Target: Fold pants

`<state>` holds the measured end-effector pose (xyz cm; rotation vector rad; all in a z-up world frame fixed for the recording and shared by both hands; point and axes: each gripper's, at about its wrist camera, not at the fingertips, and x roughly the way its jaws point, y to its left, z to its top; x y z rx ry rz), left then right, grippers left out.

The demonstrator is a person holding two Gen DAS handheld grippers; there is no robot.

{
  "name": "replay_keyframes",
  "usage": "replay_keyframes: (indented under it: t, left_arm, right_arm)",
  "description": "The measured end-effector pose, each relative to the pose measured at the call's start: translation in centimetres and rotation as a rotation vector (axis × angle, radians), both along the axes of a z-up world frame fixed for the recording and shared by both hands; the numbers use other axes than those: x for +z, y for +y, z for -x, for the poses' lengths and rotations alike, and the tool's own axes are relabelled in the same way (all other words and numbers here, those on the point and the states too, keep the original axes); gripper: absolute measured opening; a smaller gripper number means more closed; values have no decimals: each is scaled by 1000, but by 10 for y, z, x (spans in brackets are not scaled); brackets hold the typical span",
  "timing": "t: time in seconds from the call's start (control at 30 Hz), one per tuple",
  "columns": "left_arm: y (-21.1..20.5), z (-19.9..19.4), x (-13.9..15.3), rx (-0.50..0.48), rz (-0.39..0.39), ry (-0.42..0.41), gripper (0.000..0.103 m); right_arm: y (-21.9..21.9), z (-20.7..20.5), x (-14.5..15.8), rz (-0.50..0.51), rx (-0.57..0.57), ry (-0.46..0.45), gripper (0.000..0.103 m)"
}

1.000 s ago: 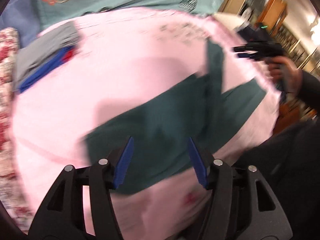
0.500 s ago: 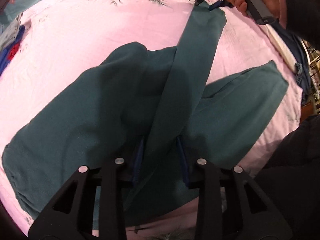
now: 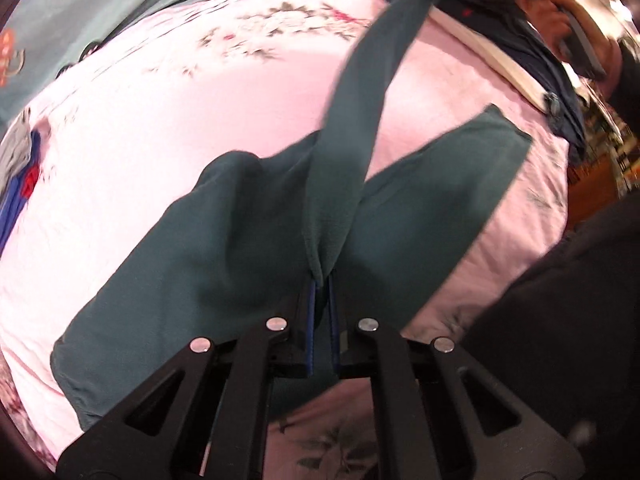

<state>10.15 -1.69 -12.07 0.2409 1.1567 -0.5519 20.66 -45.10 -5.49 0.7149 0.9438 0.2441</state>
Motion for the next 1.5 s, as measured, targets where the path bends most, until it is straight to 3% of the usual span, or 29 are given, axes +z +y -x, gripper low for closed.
replay_keyframes:
  t: [0.1, 0.17, 0.2, 0.27, 0.33, 0.43, 0.6, 0.67, 0.73, 0.8, 0.83, 0.93, 1.03, 1.1, 1.17, 1.27, 1.33, 1.4, 1.43, 1.5]
  left_arm:
    - [-3, 14, -5, -77, -24, 43, 6]
    - [-4, 21, -14, -113, -38, 76, 6]
    - [-1, 22, -16, -118, -41, 93, 6]
    - [-3, 22, -25, -121, -56, 123, 7]
    - [-5, 20, -26, -123, -71, 131, 8]
    - [-8, 21, -20, -146, -82, 122, 15]
    - [-11, 27, -8, -167, -52, 112, 21]
    - [-8, 28, -5, -151, -41, 101, 33]
    - [-3, 28, -13, -94, -61, 87, 49]
    - [7, 27, -26, -41, -81, 109, 53]
    - [12, 26, -36, -14, -96, 136, 53]
    - [30, 30, -49, 61, -146, 158, 53]
    - [65, 34, -23, 170, -99, 73, 61]
    - [92, 32, -14, 256, -104, 28, 65]
    - [120, 28, -15, 341, -125, 15, 65]
    - [170, 26, -29, 478, -155, 32, 65]
    - [197, 30, -57, 557, -207, 108, 66]
    - [214, 39, -60, 608, -95, 121, 67]
    - [218, 43, -58, 619, -81, 125, 66]
    - [216, 48, -50, 596, -127, 109, 65]
  right_arm:
    - [-44, 69, -28, -61, -77, 26, 2]
    - [-66, 111, -72, -38, -150, 148, 3]
    - [-74, 134, -101, -4, -182, 250, 5]
    - [-83, 156, -128, 62, -231, 367, 8]
    - [-91, 174, -131, -16, -272, 343, 10]
    - [-95, 177, -106, -20, -327, 240, 35]
    - [-84, 146, -91, 97, -287, 177, 36]
    - [-75, 134, -95, 74, -213, 138, 36]
    - [-64, 127, -111, 89, -133, 185, 36]
    - [-56, 123, -141, 247, -117, 366, 34]
    - [-56, 125, -141, 252, -138, 349, 29]
    - [-42, 121, -119, 267, -159, 353, 34]
    - [4, 107, -86, 341, -59, 232, 36]
    - [57, 91, -75, 415, 78, 175, 36]
    - [102, 82, -73, 423, 196, 136, 36]
    - [183, 67, -76, 403, 396, 84, 37]
    - [230, 62, -80, 391, 502, 66, 37]
    - [263, 53, -85, 383, 577, 62, 37]
    - [281, 52, -86, 383, 617, 57, 37]
    - [309, 52, -83, 389, 681, 37, 39]
